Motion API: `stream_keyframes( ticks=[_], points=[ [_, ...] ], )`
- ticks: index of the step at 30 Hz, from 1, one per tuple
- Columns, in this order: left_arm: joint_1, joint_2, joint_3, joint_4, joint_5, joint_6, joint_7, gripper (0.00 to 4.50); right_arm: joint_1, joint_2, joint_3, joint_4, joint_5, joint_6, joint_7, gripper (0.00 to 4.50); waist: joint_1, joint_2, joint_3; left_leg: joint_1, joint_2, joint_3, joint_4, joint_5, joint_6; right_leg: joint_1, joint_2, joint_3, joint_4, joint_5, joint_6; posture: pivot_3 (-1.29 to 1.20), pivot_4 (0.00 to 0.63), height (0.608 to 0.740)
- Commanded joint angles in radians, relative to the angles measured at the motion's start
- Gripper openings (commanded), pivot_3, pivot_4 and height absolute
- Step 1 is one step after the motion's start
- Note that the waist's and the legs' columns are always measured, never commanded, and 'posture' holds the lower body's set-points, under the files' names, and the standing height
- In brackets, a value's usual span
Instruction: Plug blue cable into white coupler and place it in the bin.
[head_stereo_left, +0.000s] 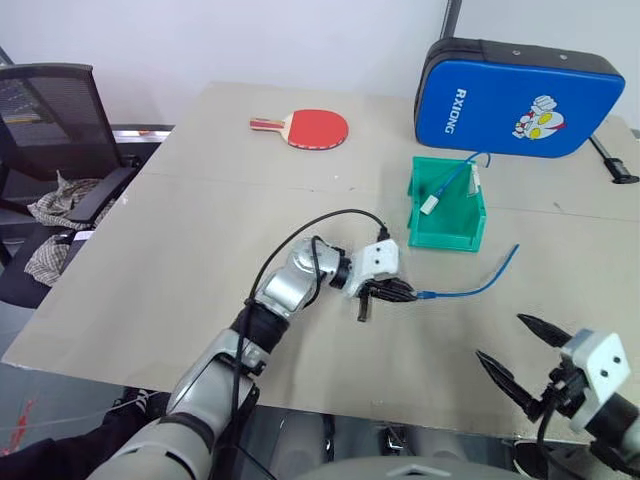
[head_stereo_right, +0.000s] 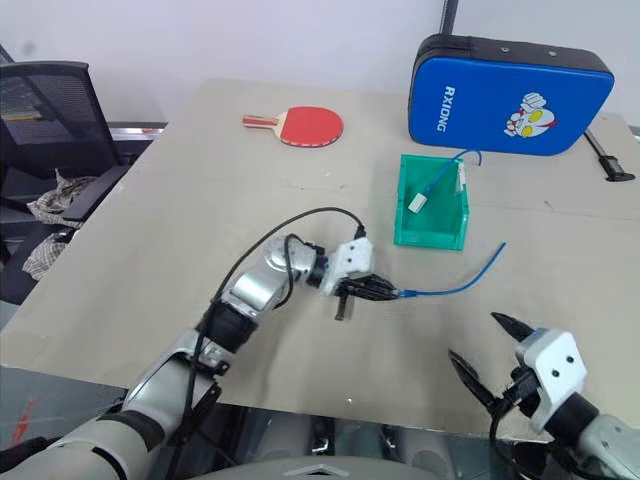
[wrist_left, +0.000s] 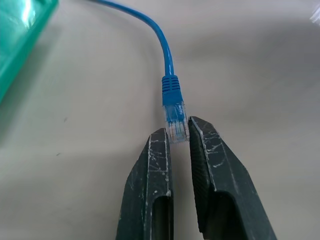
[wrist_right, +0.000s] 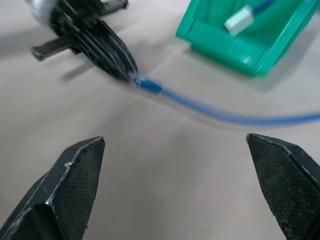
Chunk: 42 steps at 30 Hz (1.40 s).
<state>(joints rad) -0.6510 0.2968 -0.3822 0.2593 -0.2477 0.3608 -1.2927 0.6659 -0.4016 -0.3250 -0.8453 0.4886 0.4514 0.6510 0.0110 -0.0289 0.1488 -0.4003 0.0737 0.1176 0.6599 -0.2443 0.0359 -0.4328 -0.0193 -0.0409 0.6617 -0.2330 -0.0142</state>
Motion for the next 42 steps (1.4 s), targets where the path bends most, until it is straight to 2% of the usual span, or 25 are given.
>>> stream_keyframes(
  ticks=[1, 4, 6, 8, 9, 12, 20, 23, 25, 26, 27, 28, 33, 34, 36, 42],
  points=[
    [-0.032, 0.032, 0.144, -0.181, -0.303, 0.391, -0.056, 0.09, -0.075, 0.034, 0.031, -0.061, 0.268, 0.128, -0.095, 4.50, -0.004, 0.000, 0.000, 0.000, 0.000, 0.000, 0.000, 0.000, 0.000, 0.000, 0.000, 0.000, 0.000, 0.000, 0.000, 0.00, 0.150, 0.729],
    [-0.019, 0.101, 0.220, -0.235, -0.466, 0.623, -0.076, 0.09, -0.214, 0.046, 0.099, -0.042, 0.422, 0.192, -0.154, 4.50, -0.016, 0.000, 0.000, 0.001, 0.000, -0.001, 0.001, 0.000, 0.000, 0.001, 0.000, 0.000, 0.001, 0.000, 0.000, 0.00, 0.150, 0.729],
    [-0.011, 0.121, 0.234, -0.262, -0.506, 0.676, -0.064, 0.00, -0.290, 0.044, 0.109, -0.019, 0.506, 0.219, -0.204, 3.92, -0.022, 0.001, 0.000, 0.001, 0.000, -0.001, 0.001, 0.000, 0.000, 0.001, 0.000, 0.001, 0.001, 0.002, 0.003, 0.00, 0.150, 0.729],
    [-0.008, 0.124, 0.245, -0.279, -0.523, 0.696, -0.036, 0.00, -0.342, 0.033, 0.110, -0.010, 0.590, 0.236, -0.244, 3.20, -0.014, 0.001, 0.000, 0.001, -0.001, -0.002, 0.002, 0.000, 0.000, 0.002, 0.001, 0.000, 0.001, 0.002, 0.003, 0.00, 0.150, 0.729],
    [-0.008, 0.126, 0.251, -0.284, -0.532, 0.706, -0.025, 0.00, -0.366, 0.026, 0.111, -0.005, 0.629, 0.242, -0.264, 2.70, -0.013, 0.001, 0.000, 0.000, -0.002, -0.003, 0.002, 0.000, 0.000, 0.002, 0.002, -0.001, 0.000, 0.002, 0.003, 0.00, 0.150, 0.729],
    [-0.002, 0.128, 0.263, -0.301, -0.552, 0.720, 0.001, 0.00, -0.420, -0.003, 0.119, 0.021, 0.724, 0.262, -0.293, 2.70, -0.012, 0.000, 0.000, -0.001, -0.003, -0.002, 0.003, 0.000, 0.000, 0.002, 0.002, 0.000, 0.000, 0.002, 0.004, 0.00, 0.150, 0.729],
    [0.032, 0.147, 0.245, -0.363, -0.560, 0.701, 0.018, 0.00, -0.494, -0.058, 0.157, 0.076, 0.796, 0.273, -0.312, 2.70, -0.015, 0.000, 0.000, 0.000, -0.002, -0.003, 0.003, 0.000, 0.000, 0.002, 0.001, 0.000, 0.001, 0.002, 0.004, 0.00, 0.150, 0.729],
    [0.048, 0.153, 0.234, -0.372, -0.552, 0.676, 0.015, 0.00, -0.508, -0.069, 0.167, 0.087, 0.812, 0.276, -0.312, 1.89, -0.015, 0.000, 0.000, 0.000, -0.002, -0.003, 0.003, 0.000, 0.000, 0.002, 0.001, 0.000, 0.001, 0.002, 0.004, 0.00, 0.150, 0.729],
    [0.056, 0.159, 0.226, -0.375, -0.547, 0.660, 0.010, 0.00, -0.510, -0.078, 0.173, 0.091, 0.818, 0.277, -0.308, 0.97, -0.016, 0.000, 0.000, 0.000, -0.002, -0.003, 0.003, 0.000, 0.000, 0.002, 0.001, 0.000, 0.001, 0.002, 0.004, 0.00, 0.150, 0.729],
    [0.058, 0.160, 0.224, -0.376, -0.548, 0.656, 0.011, 0.00, -0.509, -0.081, 0.175, 0.093, 0.824, 0.279, -0.306, 0.74, -0.016, 0.000, 0.000, 0.000, -0.002, -0.003, 0.003, 0.000, 0.000, 0.002, 0.001, 0.000, 0.001, 0.002, 0.004, 0.00, 0.150, 0.729],
    [0.060, 0.160, 0.223, -0.377, -0.548, 0.652, 0.011, 0.00, -0.508, -0.085, 0.178, 0.094, 0.829, 0.279, -0.305, 0.25, -0.016, 0.000, 0.000, 0.000, -0.002, -0.003, 0.003, 0.000, 0.000, 0.002, 0.001, 0.000, 0.000, 0.002, 0.004, 0.00, 0.150, 0.729],
    [0.063, 0.162, 0.222, -0.379, -0.548, 0.646, 0.010, 0.00, -0.507, -0.089, 0.179, 0.095, 0.831, 0.279, -0.303, 0.04, -0.016, 0.000, 0.000, 0.000, -0.002, -0.003, 0.003, 0.000, 0.000, 0.002, 0.001, 0.000, 0.000, 0.002, 0.004, 0.00, 0.150, 0.729],
    [0.076, 0.162, 0.218, -0.376, -0.529, 0.595, 0.016, 0.00, -0.500, -0.116, 0.187, 0.097, 0.841, 0.282, -0.291, 0.04, -0.016, 0.000, 0.000, 0.000, -0.002, -0.003, 0.003, 0.000, 0.000, 0.002, 0.001, 0.000, 0.000, 0.002, 0.004, 0.00, 0.150, 0.729],
    [0.076, 0.160, 0.220, -0.370, -0.524, 0.584, 0.020, 0.47, -0.501, -0.120, 0.188, 0.098, 0.841, 0.281, -0.289, 0.01, -0.016, 0.000, 0.000, 0.000, -0.002, -0.003, 0.003, 0.000, 0.000, 0.002, 0.001, 0.000, 0.000, 0.002, 0.004, 0.00, 0.150, 0.729],
    [0.078, 0.163, 0.225, -0.368, -0.510, 0.561, 0.033, 1.11, -0.502, -0.123, 0.190, 0.101, 0.842, 0.278, -0.287, 0.00, -0.015, 0.000, 0.000, 0.000, -0.002, -0.003, 0.003, 0.000, 0.000, 0.002, 0.001, 0.000, 0.000, 0.002, 0.004, 0.00, 0.150, 0.729],
    [0.158, 0.207, 0.304, -0.386, -0.388, 0.369, 0.157, 3.73, -0.507, -0.123, 0.190, 0.127, 0.789, 0.251, -0.270, 0.00, -0.022, 0.000, 0.000, 0.000, -0.001, -0.003, 0.003, 0.000, 0.000, 0.002, 0.000, 0.001, 0.000, 0.002, 0.004, 0.00, 0.150, 0.729]
  ],
)
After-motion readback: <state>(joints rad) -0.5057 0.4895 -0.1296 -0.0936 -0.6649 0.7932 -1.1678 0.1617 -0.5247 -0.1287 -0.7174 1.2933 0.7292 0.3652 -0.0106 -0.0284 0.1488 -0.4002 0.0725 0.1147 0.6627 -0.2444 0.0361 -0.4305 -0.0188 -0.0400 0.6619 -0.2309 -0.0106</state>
